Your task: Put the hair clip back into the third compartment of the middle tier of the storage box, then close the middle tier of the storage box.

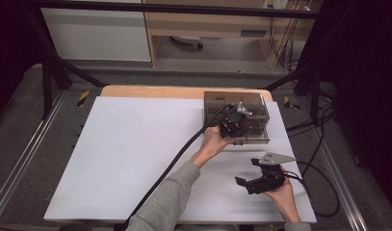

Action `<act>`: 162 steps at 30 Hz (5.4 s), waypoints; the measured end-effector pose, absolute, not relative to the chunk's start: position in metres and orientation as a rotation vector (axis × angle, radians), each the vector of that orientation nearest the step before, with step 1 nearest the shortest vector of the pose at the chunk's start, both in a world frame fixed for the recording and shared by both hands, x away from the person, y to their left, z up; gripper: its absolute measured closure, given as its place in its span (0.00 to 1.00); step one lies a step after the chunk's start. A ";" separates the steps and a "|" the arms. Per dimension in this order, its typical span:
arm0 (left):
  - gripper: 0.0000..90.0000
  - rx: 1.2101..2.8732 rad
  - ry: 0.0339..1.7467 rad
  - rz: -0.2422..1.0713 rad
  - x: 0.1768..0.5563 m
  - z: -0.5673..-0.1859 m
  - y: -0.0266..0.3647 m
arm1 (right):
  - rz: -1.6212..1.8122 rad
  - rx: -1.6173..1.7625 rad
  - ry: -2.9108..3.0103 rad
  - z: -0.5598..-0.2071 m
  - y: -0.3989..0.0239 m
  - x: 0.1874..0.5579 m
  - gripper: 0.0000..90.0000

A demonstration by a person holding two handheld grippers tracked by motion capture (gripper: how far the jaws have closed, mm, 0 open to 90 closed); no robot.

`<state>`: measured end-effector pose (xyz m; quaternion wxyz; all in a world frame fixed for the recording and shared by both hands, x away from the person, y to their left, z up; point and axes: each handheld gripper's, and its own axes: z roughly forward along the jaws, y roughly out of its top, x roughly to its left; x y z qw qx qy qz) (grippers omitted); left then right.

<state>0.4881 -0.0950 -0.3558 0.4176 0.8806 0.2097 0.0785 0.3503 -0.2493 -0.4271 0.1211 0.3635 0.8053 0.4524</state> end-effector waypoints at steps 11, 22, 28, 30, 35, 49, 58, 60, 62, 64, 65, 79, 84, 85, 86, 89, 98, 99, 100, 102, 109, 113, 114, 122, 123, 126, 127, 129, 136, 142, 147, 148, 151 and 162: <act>0.98 2.217 0.520 0.190 0.492 -0.363 -0.111 | 1.324 1.062 2.351 -0.427 -0.249 0.350 0.01; 0.98 2.233 0.515 0.179 0.496 -0.373 -0.122 | 1.318 1.062 2.353 -0.427 -0.250 0.350 0.01; 0.98 2.251 0.514 0.177 0.497 -0.378 -0.127 | 1.320 1.065 2.351 -0.427 -0.250 0.350 0.01; 0.98 2.257 0.519 0.177 0.498 -0.380 -0.128 | 1.322 1.065 2.352 -0.427 -0.250 0.350 0.01; 0.97 2.261 0.521 0.171 0.500 -0.382 -0.128 | 1.323 1.064 2.352 -0.427 -0.249 0.350 0.01; 0.64 2.279 0.548 0.242 0.498 -0.371 -0.114 | 1.321 1.064 2.353 -0.427 -0.250 0.350 0.01; 0.45 2.244 0.563 0.272 0.490 -0.363 -0.081 | 1.320 1.064 2.352 -0.427 -0.249 0.350 0.01; 0.41 2.236 0.567 0.301 0.486 -0.362 -0.071 | 1.316 1.062 2.354 -0.427 -0.249 0.350 0.01; 0.38 2.231 0.569 0.302 0.483 -0.360 -0.061 | 1.310 1.059 2.358 -0.427 -0.249 0.351 0.01; 0.35 2.221 0.577 0.301 0.480 -0.358 -0.049 | 1.306 1.060 2.358 -0.428 -0.249 0.351 0.01; 0.32 2.214 0.587 0.297 0.479 -0.357 -0.044 | 1.305 1.059 2.358 -0.427 -0.249 0.351 0.01; 0.15 2.165 0.650 0.308 0.459 -0.353 0.031 | 1.287 1.063 2.355 -0.428 -0.249 0.352 0.01; 0.10 2.168 0.654 0.318 0.452 -0.355 0.049 | 1.281 1.067 2.352 -0.428 -0.249 0.352 0.01; 0.09 2.171 0.651 0.319 0.451 -0.356 0.052 | 1.281 1.065 2.352 -0.428 -0.249 0.352 0.01; 0.09 2.168 0.652 0.320 0.449 -0.356 0.054 | 1.277 1.065 2.350 -0.428 -0.249 0.352 0.01; 0.08 2.164 0.648 0.320 0.444 -0.357 0.062 | 1.276 1.064 2.348 -0.428 -0.249 0.352 0.01; 0.08 2.162 0.670 0.329 0.432 -0.362 0.088 | 1.270 1.076 2.348 -0.427 -0.249 0.352 0.01; 0.08 2.163 0.672 0.331 0.431 -0.362 0.091 | 1.266 1.078 2.350 -0.428 -0.249 0.352 0.01; 0.08 2.164 0.676 0.330 0.429 -0.363 0.094 | 1.263 1.080 2.351 -0.428 -0.249 0.353 0.01; 0.08 2.162 0.682 0.329 0.427 -0.365 0.101 | 1.262 1.082 2.352 -0.428 -0.249 0.353 0.01; 0.08 2.155 0.709 0.329 0.420 -0.370 0.122 | 1.255 1.088 2.352 -0.428 -0.249 0.353 0.01; 0.08 2.159 0.720 0.332 0.416 -0.374 0.133 | 1.251 1.087 2.350 -0.428 -0.249 0.353 0.01; 0.08 2.161 0.723 0.336 0.415 -0.375 0.135 | 1.249 1.088 2.350 -0.428 -0.248 0.353 0.01; 0.08 2.165 0.755 0.337 0.407 -0.384 0.155 | 1.254 1.086 2.341 -0.428 -0.249 0.353 0.01; 0.08 2.164 0.758 0.339 0.406 -0.385 0.157 | 1.253 1.089 2.341 -0.428 -0.249 0.353 0.01; 0.08 2.169 0.764 0.345 0.403 -0.388 0.163 | 1.250 1.094 2.342 -0.428 -0.249 0.354 0.01; 0.08 2.171 0.769 0.353 0.402 -0.389 0.165 | 1.250 1.094 2.339 -0.428 -0.249 0.354 0.01; 0.08 2.169 0.779 0.347 0.401 -0.391 0.169 | 1.249 1.095 2.338 -0.428 -0.249 0.353 0.01; 0.08 2.177 0.790 0.352 0.396 -0.395 0.178 | 1.242 1.100 2.342 -0.428 -0.249 0.353 0.01; 0.08 2.175 0.801 0.344 0.393 -0.399 0.185 | 1.238 1.099 2.341 -0.428 -0.249 0.354 0.01; 0.08 2.166 0.807 0.349 0.391 -0.400 0.188 | 1.246 1.102 2.340 -0.427 -0.249 0.354 0.01; 0.08 2.167 0.804 0.352 0.391 -0.400 0.189 | 1.249 1.104 2.335 -0.427 -0.249 0.353 0.01; 0.08 2.164 0.807 0.358 0.390 -0.400 0.191 | 1.244 1.107 2.331 -0.427 -0.250 0.354 0.01; 0.08 2.163 0.820 0.364 0.386 -0.404 0.199 | 1.235 1.133 2.300 -0.425 -0.251 0.357 0.01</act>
